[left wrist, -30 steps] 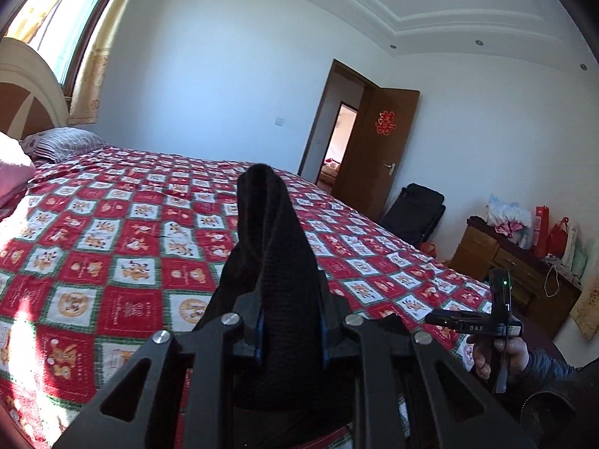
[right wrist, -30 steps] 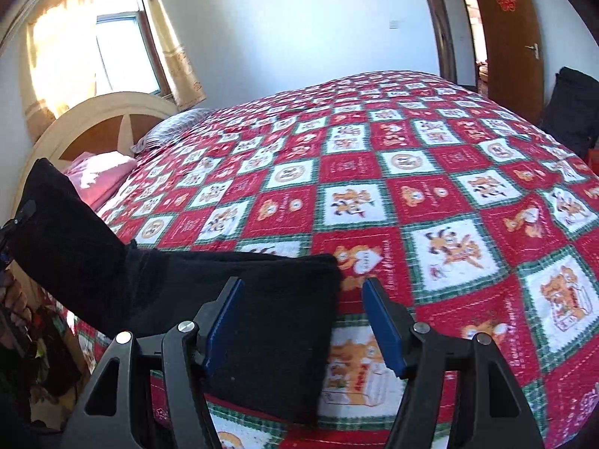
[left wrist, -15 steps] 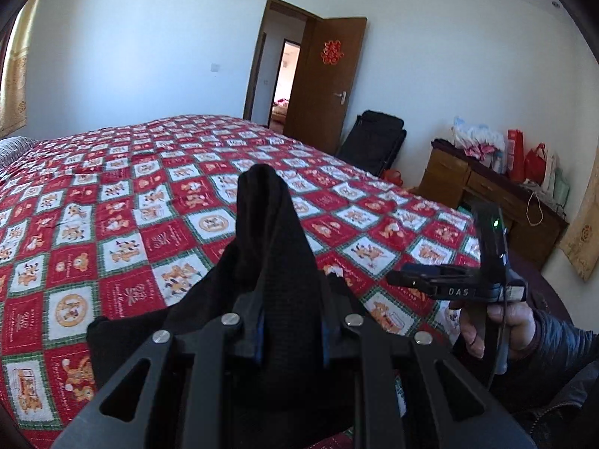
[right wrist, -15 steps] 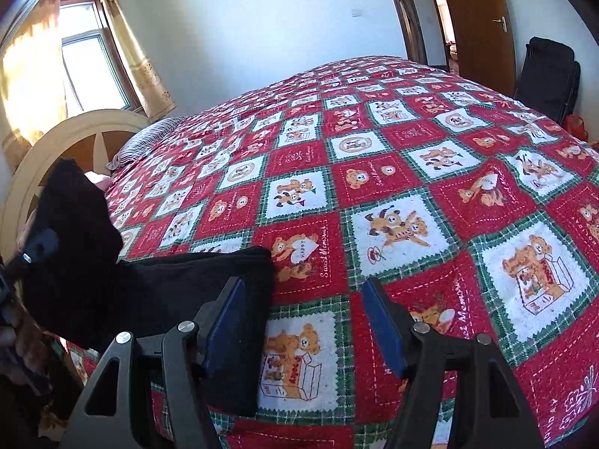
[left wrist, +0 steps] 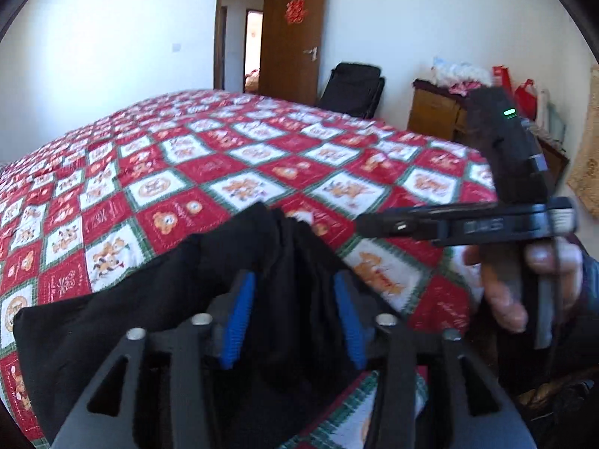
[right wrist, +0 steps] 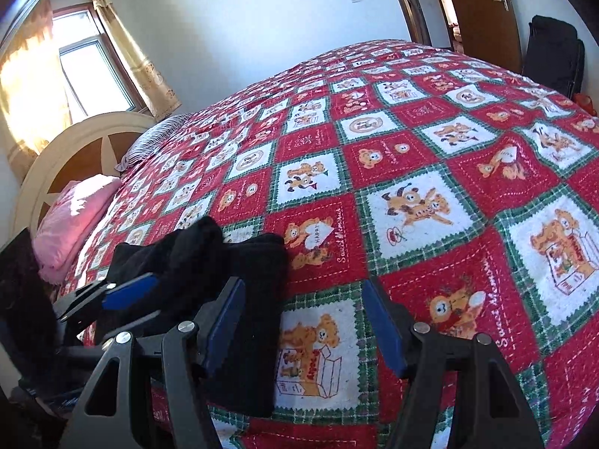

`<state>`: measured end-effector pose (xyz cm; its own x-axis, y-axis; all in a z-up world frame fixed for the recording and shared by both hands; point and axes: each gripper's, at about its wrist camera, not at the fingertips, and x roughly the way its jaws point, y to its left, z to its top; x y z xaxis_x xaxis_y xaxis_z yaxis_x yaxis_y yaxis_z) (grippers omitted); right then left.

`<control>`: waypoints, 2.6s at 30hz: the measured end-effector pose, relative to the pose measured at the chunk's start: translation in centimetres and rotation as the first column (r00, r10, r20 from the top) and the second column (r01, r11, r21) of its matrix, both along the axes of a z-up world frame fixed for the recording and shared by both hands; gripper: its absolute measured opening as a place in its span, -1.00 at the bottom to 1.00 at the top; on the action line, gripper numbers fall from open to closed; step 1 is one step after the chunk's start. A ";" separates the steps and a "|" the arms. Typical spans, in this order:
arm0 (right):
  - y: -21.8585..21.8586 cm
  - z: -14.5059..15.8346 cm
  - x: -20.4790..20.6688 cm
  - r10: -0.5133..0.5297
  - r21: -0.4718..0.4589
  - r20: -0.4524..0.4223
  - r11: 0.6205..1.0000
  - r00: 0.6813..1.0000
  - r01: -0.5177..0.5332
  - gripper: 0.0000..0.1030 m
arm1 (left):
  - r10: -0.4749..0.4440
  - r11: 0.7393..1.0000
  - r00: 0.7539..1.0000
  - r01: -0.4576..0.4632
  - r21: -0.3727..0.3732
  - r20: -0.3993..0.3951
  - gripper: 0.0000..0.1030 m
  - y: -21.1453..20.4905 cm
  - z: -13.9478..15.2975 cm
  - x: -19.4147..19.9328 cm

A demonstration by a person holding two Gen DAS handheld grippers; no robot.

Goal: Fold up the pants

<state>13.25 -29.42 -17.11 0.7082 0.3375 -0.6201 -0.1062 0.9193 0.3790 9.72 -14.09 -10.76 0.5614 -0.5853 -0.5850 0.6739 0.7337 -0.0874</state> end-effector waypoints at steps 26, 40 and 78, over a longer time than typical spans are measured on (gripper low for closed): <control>6.5 -0.6 -0.4 0.195 0.083 -0.141 0.979 0.971 -0.185 -0.79 | 0.344 0.937 0.938 -0.346 0.044 0.038 0.83 9.6 -1.7 -0.2; 2.8 -2.8 0.3 0.176 0.176 -0.198 0.974 0.964 -0.142 -0.75 | 0.356 0.932 0.934 -0.355 0.070 -0.010 0.88 10.3 -3.5 0.6; 3.0 -2.5 1.2 0.151 0.148 -0.123 0.980 0.981 -0.133 0.23 | 0.445 0.893 0.890 -0.449 -0.024 -0.100 0.98 15.3 -5.3 2.6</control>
<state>14.42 -26.44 -19.61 0.5613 0.5178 -0.6457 -0.1719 0.8360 0.5210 12.33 1.25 -16.06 0.7165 -0.3118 -0.6240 0.2638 0.9492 -0.1713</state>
